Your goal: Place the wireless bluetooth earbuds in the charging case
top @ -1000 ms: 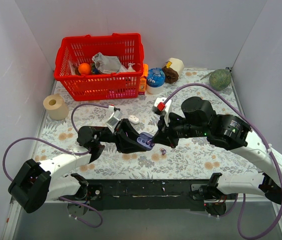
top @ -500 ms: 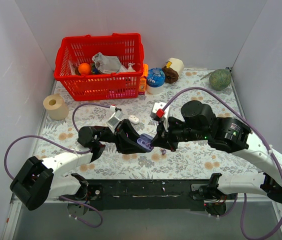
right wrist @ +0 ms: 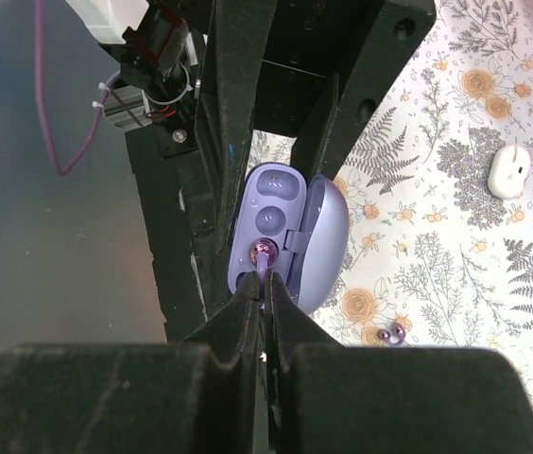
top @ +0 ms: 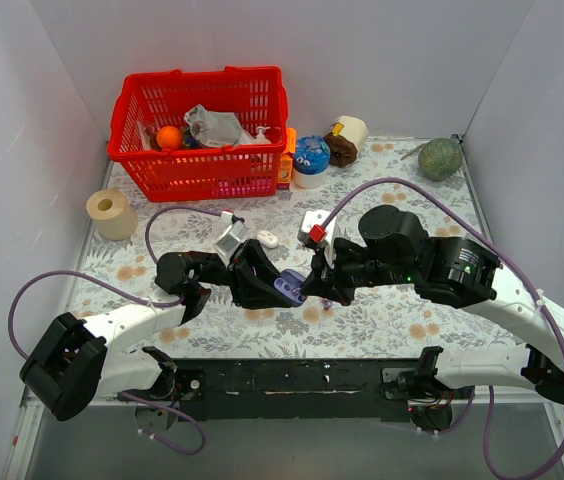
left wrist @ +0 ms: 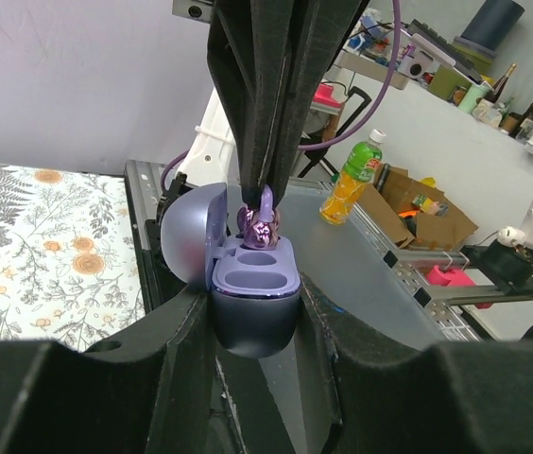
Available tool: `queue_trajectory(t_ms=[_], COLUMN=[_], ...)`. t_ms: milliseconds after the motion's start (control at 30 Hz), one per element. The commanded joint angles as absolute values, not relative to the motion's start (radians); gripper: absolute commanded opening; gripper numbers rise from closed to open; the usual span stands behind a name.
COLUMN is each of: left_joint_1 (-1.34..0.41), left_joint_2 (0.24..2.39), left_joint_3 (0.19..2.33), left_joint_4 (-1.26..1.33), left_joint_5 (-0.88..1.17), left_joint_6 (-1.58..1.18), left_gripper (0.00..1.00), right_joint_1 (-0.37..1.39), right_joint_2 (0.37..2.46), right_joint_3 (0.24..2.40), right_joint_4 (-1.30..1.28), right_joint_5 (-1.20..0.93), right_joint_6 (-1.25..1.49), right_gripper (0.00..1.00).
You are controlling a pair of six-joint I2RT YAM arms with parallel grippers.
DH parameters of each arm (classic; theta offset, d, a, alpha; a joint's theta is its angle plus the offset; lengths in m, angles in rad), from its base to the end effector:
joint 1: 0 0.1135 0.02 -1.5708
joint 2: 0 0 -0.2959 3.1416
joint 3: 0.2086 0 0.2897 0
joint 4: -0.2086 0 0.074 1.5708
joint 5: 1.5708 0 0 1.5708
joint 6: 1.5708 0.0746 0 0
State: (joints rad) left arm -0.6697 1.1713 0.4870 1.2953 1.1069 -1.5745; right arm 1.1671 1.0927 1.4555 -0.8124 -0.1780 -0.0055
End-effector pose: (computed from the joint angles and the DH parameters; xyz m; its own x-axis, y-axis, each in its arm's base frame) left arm 0.1549 -0.2077 0.3150 -0.8537 0.1052 -0.5100 0.4466 -0.3557 -0.8210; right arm 0.0901 0.2446 0.4688 -0.1654 -0.4010 -0.9010 -0.9686 0.2378 0.0720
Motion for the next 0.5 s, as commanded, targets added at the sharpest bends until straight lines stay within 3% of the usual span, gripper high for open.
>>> queue_trajectory(t_ms=[0, 467], left_joint_1=[-0.666, -0.666], left_joint_2=[1.158, 1.192], left_joint_3=[0.535, 0.526], left_joint_4=[1.440, 1.614], left_joint_5=[1.029, 1.003], left_joint_6=[-1.614, -1.715], left_gripper=[0.00, 0.00], right_joint_1=[1.184, 1.190], right_joint_2=[1.088, 1.065], right_joint_3=[1.419, 1.417], right_joint_4=[-0.847, -0.802], right_joint_5=[-0.176, -0.167], right_joint_6=[-0.031, -0.038], right_gripper=[0.01, 0.01])
